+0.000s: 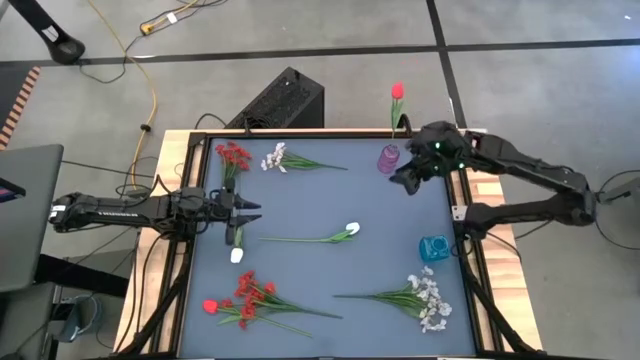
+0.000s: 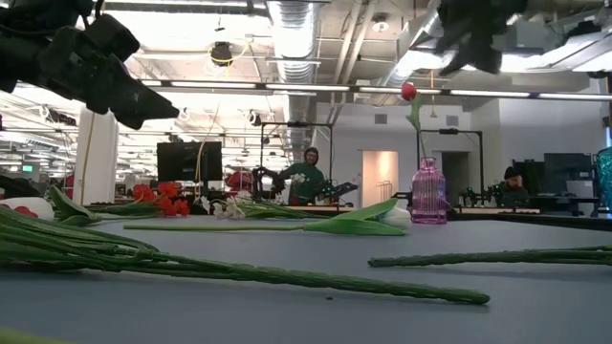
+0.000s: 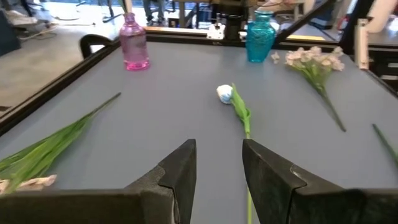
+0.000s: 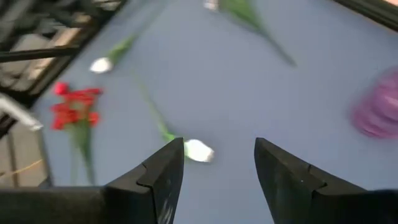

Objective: Sort flowers into vase by color
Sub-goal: Put the top red flower into the purple vase

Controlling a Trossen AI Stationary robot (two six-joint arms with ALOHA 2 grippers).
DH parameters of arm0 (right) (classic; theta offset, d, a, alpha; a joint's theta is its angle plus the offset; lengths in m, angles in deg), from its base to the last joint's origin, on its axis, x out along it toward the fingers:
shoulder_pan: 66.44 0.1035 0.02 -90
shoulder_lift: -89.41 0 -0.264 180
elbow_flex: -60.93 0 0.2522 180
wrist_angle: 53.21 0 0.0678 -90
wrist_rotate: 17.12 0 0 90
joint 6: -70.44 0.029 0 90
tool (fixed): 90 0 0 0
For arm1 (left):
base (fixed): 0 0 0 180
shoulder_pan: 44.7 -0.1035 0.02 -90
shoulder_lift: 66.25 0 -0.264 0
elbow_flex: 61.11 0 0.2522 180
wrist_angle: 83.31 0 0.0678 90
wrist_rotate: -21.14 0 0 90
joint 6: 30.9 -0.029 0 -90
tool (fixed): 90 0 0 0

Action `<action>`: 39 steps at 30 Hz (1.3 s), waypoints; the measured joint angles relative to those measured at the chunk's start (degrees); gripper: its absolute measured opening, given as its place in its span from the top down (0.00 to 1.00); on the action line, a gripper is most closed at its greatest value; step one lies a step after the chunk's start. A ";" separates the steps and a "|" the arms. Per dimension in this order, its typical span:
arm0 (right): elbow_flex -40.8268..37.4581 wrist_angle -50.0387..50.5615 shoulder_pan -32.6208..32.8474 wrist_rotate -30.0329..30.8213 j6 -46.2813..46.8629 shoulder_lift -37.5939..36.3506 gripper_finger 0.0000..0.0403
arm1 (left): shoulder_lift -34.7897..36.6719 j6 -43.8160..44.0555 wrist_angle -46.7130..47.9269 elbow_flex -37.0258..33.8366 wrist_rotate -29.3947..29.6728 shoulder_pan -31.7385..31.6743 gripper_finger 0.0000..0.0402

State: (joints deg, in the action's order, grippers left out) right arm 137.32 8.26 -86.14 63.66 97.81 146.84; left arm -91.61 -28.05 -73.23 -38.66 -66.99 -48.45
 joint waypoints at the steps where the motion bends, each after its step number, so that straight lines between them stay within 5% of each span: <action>1: 0.00 -1.50 2.26 0.23 0.75 0.13 0.45 | 0.00 0.17 0.00 0.00 -0.43 0.00 0.70; 5: 0.00 -6.08 12.33 5.31 2.45 2.44 0.48 | -0.02 4.37 2.35 0.64 3.64 -0.21 0.70; 10: -0.02 -7.42 23.17 14.43 2.07 7.66 0.50 | -1.70 12.29 16.13 6.75 11.90 -2.13 0.70; 19: -6.11 -15.65 33.21 19.81 -3.09 16.20 0.53 | -10.48 24.15 42.16 22.70 25.69 -6.52 0.70; 31: -19.20 -53.41 36.25 16.85 -17.37 17.94 0.55 | -30.89 21.45 52.43 28.81 15.53 -22.86 0.70; 39: -19.52 -56.56 36.98 15.27 -25.42 18.76 0.55 | -41.69 17.97 53.35 28.89 9.81 -31.60 0.70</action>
State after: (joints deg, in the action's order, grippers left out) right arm 117.80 -48.30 -49.15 78.93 72.39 165.60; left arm -133.30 -10.09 -19.88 -9.76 -57.18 -80.04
